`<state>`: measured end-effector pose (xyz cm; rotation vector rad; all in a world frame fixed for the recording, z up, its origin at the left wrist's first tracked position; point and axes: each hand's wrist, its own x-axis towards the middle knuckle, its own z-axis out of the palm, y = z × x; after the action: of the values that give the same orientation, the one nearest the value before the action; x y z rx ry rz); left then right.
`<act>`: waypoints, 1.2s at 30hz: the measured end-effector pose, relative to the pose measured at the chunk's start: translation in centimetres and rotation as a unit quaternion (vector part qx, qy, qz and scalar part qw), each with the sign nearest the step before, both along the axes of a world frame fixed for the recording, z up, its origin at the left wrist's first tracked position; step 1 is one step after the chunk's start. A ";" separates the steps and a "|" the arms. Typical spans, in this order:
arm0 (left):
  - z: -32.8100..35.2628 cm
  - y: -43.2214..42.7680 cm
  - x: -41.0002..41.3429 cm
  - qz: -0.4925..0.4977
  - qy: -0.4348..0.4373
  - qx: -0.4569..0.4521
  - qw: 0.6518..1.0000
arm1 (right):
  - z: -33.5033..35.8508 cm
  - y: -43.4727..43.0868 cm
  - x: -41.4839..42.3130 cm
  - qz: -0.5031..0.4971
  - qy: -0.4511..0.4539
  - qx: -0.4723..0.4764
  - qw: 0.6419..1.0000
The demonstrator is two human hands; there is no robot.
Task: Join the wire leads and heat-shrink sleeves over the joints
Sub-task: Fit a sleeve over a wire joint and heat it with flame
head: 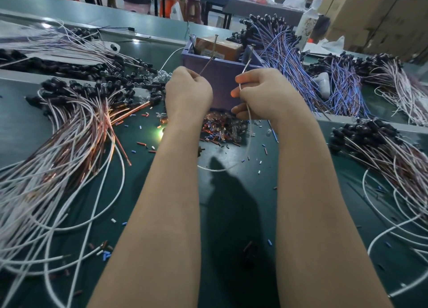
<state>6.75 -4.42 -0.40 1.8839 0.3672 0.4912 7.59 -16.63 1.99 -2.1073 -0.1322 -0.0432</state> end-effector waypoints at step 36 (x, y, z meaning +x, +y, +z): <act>0.8 -1.6 0.0 -0.068 0.139 0.117 0.981 | 0.0 0.0 0.0 0.003 -0.001 -0.039 0.999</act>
<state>6.70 -6.05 0.36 2.1971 0.3731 0.1845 7.54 -16.63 1.98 -2.1855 -0.1446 -0.0371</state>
